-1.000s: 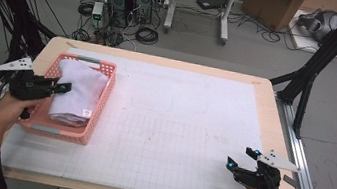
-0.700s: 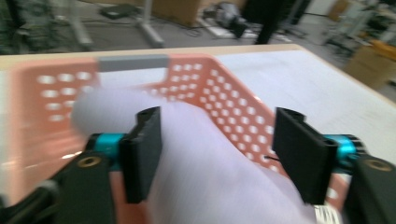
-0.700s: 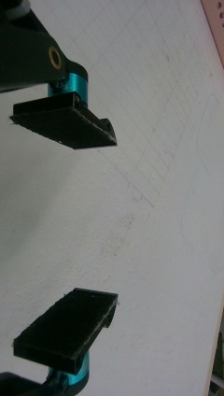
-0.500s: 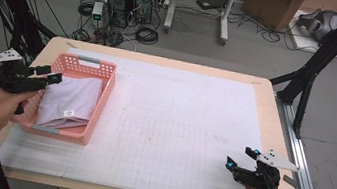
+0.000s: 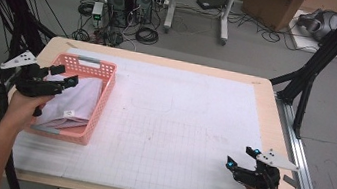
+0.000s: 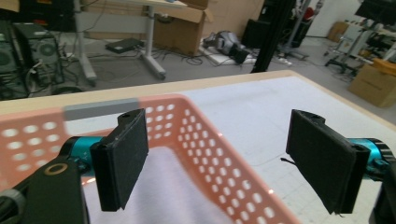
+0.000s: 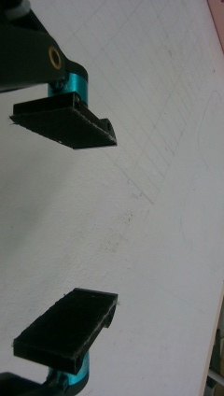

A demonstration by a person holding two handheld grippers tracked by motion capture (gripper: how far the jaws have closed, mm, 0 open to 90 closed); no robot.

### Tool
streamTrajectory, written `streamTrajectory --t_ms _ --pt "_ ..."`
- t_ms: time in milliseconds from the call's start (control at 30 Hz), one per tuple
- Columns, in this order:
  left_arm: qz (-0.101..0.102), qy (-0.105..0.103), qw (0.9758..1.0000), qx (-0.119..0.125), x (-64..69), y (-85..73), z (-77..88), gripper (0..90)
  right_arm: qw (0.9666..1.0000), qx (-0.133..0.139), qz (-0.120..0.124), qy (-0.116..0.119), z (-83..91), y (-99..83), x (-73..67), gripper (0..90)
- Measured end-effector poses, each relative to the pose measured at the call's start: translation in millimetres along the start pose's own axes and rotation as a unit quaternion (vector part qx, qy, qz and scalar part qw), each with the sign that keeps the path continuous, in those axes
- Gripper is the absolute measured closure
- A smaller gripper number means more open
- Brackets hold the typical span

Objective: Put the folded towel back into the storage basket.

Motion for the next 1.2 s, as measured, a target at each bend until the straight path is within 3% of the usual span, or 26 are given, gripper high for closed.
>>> streamTrajectory --t_ms 333,467,700,800,1000,1200 --pt "-0.034 -0.021 0.999 0.018 51.1 10.1 -18.7 21.0 1.0 0.006 0.0 0.001 -1.9 2.5 0.3 19.2" --pt "-0.036 -0.048 0.9976 0.033 75.8 14.6 -28.2 21.0 1.0 0.007 0.002 0.003 -2.9 3.3 0.3 19.2" --pt "-0.054 -0.077 0.995 0.033 114.9 15.3 -47.8 21.0 0.9999 0.011 0.002 0.003 -2.7 5.3 1.2 19.2" --pt "-0.065 -0.089 0.9935 0.03 131.7 11.8 -56.4 21.0 0.9999 0.012 0.004 0.004 -3.3 5.6 1.8 19.2" --pt "-0.065 -0.117 0.9907 0.025 162.6 -1.3 -73.0 21.0 0.9999 0.014 0.002 0.004 -3.8 5.5 3.5 19.1" --pt "-0.073 -0.132 0.9883 0.024 189.6 -21.3 -87.1 21.6 0.9999 0.014 0.0 0.006 -3.8 3.4 4.1 19.1"
Point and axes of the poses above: each handheld gripper's, and its own axes: z roughly backward along the jaws, y roughly out of its top, x roughly to its right, the point moved 6 cm from there along -z, roughly forward along the jaws, and after that the axes turned 6 degrees about -z, right-handed, at the moved point
